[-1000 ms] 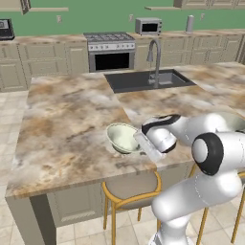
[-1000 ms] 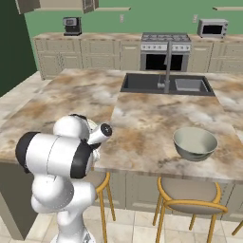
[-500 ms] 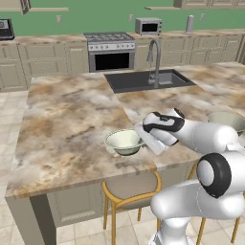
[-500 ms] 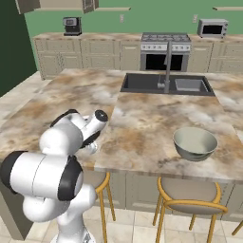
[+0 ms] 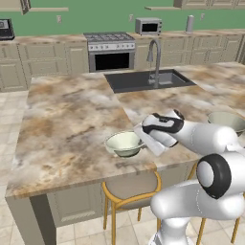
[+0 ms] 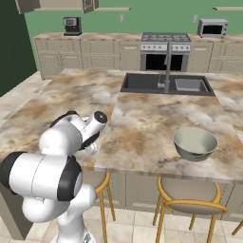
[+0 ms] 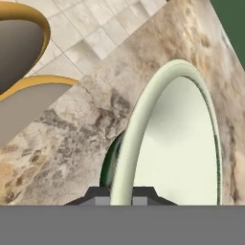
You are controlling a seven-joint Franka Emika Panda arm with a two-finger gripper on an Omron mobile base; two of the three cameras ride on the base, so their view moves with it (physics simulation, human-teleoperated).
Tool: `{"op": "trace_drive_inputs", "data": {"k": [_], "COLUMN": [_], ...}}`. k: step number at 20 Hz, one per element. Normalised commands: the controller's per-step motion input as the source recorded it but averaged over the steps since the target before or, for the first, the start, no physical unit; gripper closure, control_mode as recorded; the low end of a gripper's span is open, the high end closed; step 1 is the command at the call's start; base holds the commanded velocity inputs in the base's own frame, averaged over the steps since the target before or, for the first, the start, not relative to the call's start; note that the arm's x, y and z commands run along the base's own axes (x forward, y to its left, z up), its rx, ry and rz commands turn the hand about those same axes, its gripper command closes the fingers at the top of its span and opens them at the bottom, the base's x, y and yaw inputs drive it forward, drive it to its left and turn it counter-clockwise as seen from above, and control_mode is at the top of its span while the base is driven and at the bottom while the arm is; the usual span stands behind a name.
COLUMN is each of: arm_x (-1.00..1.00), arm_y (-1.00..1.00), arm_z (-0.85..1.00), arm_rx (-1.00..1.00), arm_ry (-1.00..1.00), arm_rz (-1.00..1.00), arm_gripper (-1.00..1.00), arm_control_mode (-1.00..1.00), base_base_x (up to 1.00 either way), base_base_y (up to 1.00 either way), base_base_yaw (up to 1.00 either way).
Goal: Pick up the bowls from the cabinet and place each bowl in front of a stool on the dining counter.
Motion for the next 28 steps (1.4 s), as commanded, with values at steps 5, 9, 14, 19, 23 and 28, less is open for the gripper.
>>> {"op": "trace_drive_inputs", "data": {"k": [5, 9, 14, 19, 23, 28], "arm_x": [-0.09, 0.0, -0.01, -0.31, -0.39, -0.2], "arm_y": [0.0, 0.0, 0.0, -0.1, -0.36, -0.06], "arm_z": [-0.16, -0.09, 0.01, 0.02, 0.07, 0.72], "arm_rx": [0.0, 0.0, -0.01, -0.17, -0.21, -0.03], "arm_ry": [0.0, 0.0, 0.0, 0.11, 0.08, 0.08], "arm_rz": [0.0, 0.0, 0.0, -0.05, -0.03, 0.0], "arm_gripper": [-1.0, -1.0, -1.0, -1.0, -1.0, -1.0], "arm_control_mode": [-1.0, -1.0, -1.0, -1.0, -1.0, -1.0], "base_base_x": [0.0, 0.0, 0.0, 0.0, 0.0, 0.0], "base_base_y": [0.0, 0.0, 0.0, 0.0, 0.0, 0.0], "base_base_yaw": [0.0, 0.0, 0.0, 0.0, 0.0, 0.0]}}
